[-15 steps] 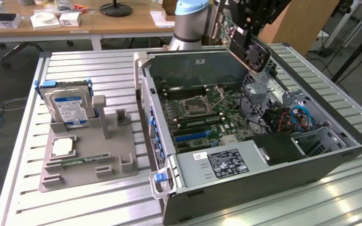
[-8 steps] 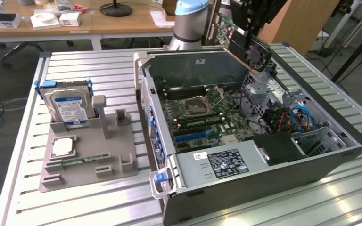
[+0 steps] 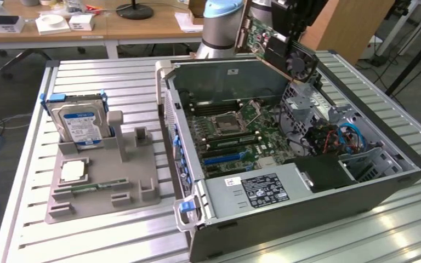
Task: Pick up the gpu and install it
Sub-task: 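Pick up the gpu and move the gpu toward the slot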
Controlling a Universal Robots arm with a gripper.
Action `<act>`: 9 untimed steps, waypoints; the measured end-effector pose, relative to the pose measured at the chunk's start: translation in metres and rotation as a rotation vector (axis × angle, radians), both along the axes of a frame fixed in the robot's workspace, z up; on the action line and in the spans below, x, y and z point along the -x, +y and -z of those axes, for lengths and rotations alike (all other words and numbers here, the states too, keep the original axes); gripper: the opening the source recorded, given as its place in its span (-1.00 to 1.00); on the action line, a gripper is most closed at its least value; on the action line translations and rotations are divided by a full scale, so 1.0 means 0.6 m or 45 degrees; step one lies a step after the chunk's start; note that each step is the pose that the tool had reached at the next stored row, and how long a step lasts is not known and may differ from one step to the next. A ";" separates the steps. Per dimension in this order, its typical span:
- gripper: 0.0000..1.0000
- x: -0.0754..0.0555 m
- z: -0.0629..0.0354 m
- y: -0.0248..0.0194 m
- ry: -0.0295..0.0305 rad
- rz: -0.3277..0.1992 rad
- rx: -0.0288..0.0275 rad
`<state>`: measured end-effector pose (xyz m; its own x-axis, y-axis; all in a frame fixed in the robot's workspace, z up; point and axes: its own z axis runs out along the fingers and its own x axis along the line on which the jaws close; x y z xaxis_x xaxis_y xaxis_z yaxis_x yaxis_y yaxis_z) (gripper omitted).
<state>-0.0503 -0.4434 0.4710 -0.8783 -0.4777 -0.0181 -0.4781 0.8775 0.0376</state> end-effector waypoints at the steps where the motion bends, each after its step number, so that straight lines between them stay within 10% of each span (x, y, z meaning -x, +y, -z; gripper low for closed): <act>1: -0.47 0.000 0.000 0.0000 0.0000 -0.023 0.0000; 9: -0.47 0.000 0.001 0.0000 0.0000 -0.208 0.0001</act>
<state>-0.0503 -0.4434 0.4707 -0.7888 -0.6144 -0.0181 -0.6146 0.7879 0.0375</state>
